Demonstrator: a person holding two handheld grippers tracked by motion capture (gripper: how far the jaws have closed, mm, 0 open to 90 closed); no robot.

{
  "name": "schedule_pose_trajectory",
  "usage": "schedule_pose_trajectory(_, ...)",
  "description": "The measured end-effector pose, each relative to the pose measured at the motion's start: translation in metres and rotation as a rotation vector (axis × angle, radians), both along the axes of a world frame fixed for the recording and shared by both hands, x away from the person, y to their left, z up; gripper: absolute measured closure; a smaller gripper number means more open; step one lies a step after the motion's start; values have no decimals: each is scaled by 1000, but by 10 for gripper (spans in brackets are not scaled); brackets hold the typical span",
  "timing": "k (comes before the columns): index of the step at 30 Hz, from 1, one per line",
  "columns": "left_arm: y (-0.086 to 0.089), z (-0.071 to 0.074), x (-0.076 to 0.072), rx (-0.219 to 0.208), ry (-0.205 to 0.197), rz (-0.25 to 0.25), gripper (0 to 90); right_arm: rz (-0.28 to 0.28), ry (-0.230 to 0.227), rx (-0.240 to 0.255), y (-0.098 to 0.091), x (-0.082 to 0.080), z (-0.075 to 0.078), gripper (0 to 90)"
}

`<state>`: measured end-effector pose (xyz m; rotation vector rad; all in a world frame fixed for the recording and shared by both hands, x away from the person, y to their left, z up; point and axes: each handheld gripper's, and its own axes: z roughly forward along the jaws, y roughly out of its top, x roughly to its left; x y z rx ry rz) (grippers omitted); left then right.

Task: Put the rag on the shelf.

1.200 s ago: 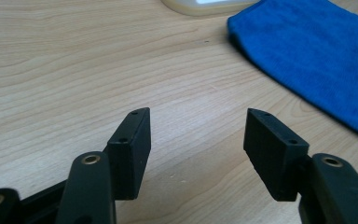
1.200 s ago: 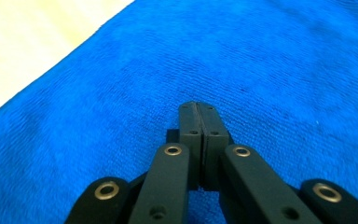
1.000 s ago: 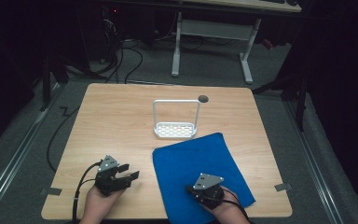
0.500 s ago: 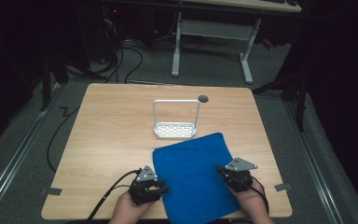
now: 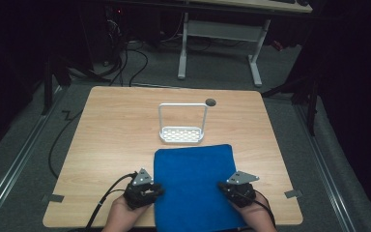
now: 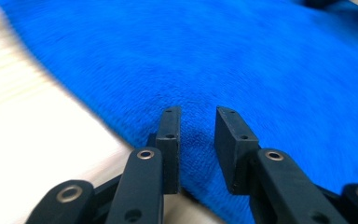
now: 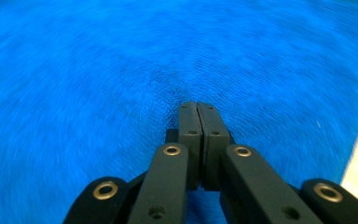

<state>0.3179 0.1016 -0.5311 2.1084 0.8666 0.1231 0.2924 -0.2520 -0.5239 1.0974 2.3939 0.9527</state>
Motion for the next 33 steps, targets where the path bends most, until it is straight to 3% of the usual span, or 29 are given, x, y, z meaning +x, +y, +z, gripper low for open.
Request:
schedule_pose_trajectory(4,17,0,5,-7,19,45,709,37,1,25,9,-2,2,878)
schedule_pose_trajectory(7,28,2,12,-11,16,87,655,-9,-47,29,9,6,4,803)
schedule_pose_trajectory(8,28,2,12,-11,16,87,637,-9,-47,29,9,6,4,803)
schedule_pose_trajectory(9,27,2,19,-46,3,98,622,-57,-71,25,7,18,3,757)
schedule_pose_trajectory(11,21,2,29,-61,-7,105,592,-103,-86,22,4,32,3,737)
schedule_pose_trajectory(14,13,3,39,-48,-15,103,578,-149,-94,8,3,46,3,724)
schedule_pose_trajectory(15,7,2,47,-18,-19,109,590,-182,-96,19,0,55,3,735)
schedule_pose_trajectory(18,3,-1,53,-9,-8,99,631,-206,-74,31,-3,61,0,736)
schedule_pose_trajectory(20,3,-1,51,9,-25,102,648,-199,-65,-1,-1,59,-5,729)
schedule_pose_trajectory(28,17,-2,32,26,-49,99,642,-138,-59,20,3,46,-6,713)
schedule_pose_trajectory(33,29,-1,23,1,-4,82,640,-88,-50,44,3,34,-7,697)
